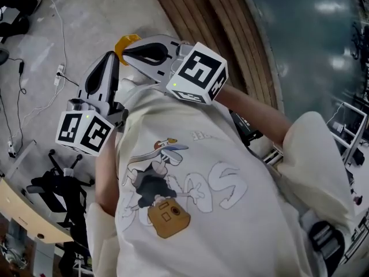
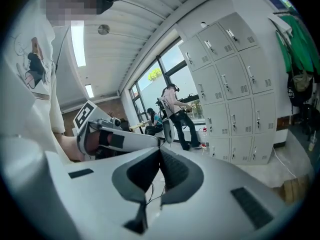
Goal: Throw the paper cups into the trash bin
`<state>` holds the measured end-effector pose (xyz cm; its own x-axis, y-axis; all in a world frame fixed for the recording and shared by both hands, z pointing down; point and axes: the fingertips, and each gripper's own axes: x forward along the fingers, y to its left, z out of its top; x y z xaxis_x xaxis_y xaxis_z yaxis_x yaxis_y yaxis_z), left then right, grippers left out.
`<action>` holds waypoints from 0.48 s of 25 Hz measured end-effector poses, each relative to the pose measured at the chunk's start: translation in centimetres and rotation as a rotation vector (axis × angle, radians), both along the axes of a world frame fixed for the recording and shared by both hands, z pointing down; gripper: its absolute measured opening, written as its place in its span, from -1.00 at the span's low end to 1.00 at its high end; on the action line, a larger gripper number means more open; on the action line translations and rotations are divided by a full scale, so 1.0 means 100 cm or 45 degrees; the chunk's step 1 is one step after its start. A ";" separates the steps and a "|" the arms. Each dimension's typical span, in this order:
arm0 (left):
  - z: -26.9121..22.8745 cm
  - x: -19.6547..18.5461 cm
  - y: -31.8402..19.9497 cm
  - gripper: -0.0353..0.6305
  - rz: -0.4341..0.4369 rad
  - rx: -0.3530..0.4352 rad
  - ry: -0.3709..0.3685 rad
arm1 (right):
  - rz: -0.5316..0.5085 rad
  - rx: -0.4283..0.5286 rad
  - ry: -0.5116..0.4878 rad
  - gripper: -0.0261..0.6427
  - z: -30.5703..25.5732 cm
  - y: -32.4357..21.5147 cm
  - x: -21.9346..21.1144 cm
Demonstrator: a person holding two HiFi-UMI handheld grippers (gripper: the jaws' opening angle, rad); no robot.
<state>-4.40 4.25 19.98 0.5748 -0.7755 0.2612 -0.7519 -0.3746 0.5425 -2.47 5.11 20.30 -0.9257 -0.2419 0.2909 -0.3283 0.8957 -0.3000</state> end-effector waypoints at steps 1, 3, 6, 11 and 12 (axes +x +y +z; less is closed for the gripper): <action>-0.002 0.000 0.001 -0.88 0.002 -0.002 0.018 | -0.007 -0.002 0.005 -0.90 0.000 0.001 -0.001; -0.005 -0.001 0.003 -0.88 0.007 -0.002 0.028 | -0.023 0.001 0.008 -0.90 -0.001 0.000 -0.005; -0.003 -0.002 0.006 -0.88 0.003 -0.006 0.030 | -0.049 0.004 0.013 -0.90 0.001 0.002 -0.008; 0.006 -0.009 0.009 -0.88 -0.007 -0.033 0.049 | -0.056 -0.019 0.025 -0.90 0.010 0.006 -0.014; 0.007 -0.010 0.010 -0.88 -0.005 -0.038 0.051 | -0.055 -0.024 0.023 -0.90 0.011 0.007 -0.016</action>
